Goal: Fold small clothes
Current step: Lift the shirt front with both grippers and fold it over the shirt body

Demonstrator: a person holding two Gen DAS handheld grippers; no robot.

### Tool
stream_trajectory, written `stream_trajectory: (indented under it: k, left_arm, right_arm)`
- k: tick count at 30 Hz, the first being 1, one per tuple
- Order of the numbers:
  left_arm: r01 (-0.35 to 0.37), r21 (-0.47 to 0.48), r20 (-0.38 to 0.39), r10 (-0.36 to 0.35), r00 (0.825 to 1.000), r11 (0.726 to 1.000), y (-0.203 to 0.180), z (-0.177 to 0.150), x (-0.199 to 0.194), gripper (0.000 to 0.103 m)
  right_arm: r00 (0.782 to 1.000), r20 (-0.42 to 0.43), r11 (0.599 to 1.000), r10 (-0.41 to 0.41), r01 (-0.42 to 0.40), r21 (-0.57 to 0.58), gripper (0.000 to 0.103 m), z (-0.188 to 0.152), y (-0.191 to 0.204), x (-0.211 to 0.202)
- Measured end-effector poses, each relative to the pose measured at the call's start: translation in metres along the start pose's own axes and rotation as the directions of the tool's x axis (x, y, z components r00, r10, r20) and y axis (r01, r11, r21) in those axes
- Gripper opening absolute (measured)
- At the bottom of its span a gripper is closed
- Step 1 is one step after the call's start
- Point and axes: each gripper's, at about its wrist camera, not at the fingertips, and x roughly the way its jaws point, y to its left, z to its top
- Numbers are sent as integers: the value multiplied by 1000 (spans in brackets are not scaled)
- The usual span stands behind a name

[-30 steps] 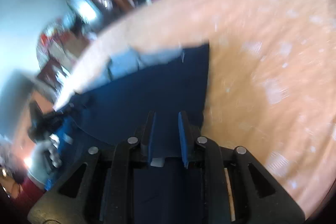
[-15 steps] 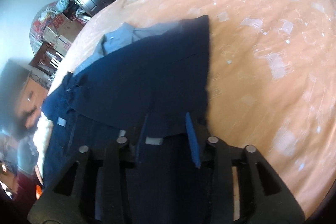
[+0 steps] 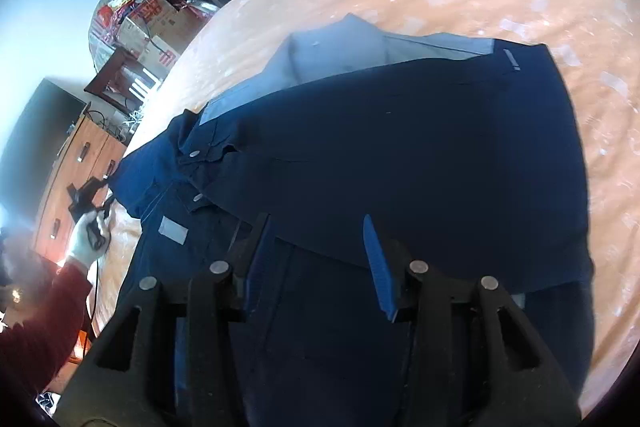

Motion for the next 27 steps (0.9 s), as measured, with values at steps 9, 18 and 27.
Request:
stream_trajectory:
  k: [9, 18, 27]
  left_arm:
    - [431, 326, -110, -418, 902, 841, -163, -16, -21, 2]
    - [862, 289, -609, -614, 502, 417, -367, -221, -64, 64]
    - [606, 139, -567, -438, 697, 783, -199, -265, -5, 67]
  right_arm:
    - [997, 58, 993, 43, -49, 106, 32, 5, -10, -6]
    - [968, 144, 953, 207, -232, 193, 61, 7, -31, -31]
    - [986, -34, 973, 161, -152, 174, 63, 55, -51, 49]
